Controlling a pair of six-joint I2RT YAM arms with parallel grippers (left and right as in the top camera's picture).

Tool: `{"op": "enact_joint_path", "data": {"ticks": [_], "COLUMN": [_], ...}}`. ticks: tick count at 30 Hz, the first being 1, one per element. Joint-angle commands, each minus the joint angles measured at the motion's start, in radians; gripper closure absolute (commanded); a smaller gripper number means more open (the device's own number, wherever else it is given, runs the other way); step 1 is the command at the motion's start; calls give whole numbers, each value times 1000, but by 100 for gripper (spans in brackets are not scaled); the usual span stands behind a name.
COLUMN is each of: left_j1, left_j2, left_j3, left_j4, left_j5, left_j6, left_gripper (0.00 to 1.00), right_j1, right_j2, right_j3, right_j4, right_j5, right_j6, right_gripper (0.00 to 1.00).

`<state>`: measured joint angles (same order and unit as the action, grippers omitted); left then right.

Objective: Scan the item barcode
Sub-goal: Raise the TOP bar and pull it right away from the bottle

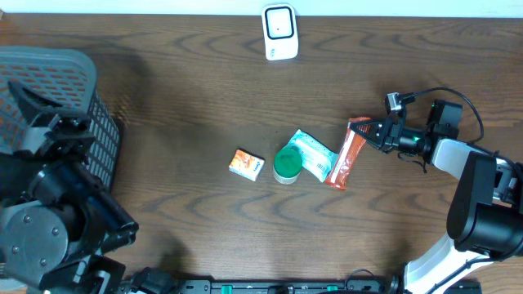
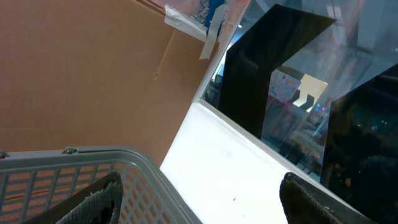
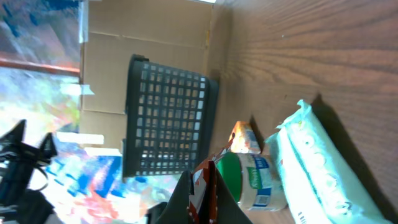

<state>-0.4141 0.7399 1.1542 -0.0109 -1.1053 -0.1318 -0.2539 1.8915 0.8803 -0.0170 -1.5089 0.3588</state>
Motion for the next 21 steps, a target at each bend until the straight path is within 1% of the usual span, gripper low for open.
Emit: {"op": "enact_joint_path", "data": {"ticks": [1, 2, 4, 8, 10, 15, 18, 21], "left_j1": [5, 5, 5, 5, 5, 5, 5, 5], "left_j2": [24, 29, 43, 76, 88, 95, 95, 95], "left_j3": [0, 0, 0, 0, 0, 0, 0, 0], "left_j4": [4, 4, 4, 23, 35, 34, 34, 35], "left_j5": [-2, -2, -2, -2, -2, -2, -2, -2], "left_j6": [-9, -10, -10, -9, -9, -9, -9, -9], "left_gripper": [19, 19, 19, 19, 19, 19, 19, 19], "right_j1": [-1, -1, -1, -1, -1, -3, -3, -2], "right_j2": [12, 12, 5, -29, -57, -193, -307, -429], "right_j3": [-5, -5, -5, -5, -5, -5, -5, -5], "right_j4": [3, 3, 3, 6, 6, 45, 111, 196], "right_j5": [-52, -52, -52, -51, -47, -41, -36, -6], "right_j6": [182, 230, 273, 277, 307, 470, 613, 784], "right_gripper": [99, 98, 99, 98, 98, 99, 98, 99]}}
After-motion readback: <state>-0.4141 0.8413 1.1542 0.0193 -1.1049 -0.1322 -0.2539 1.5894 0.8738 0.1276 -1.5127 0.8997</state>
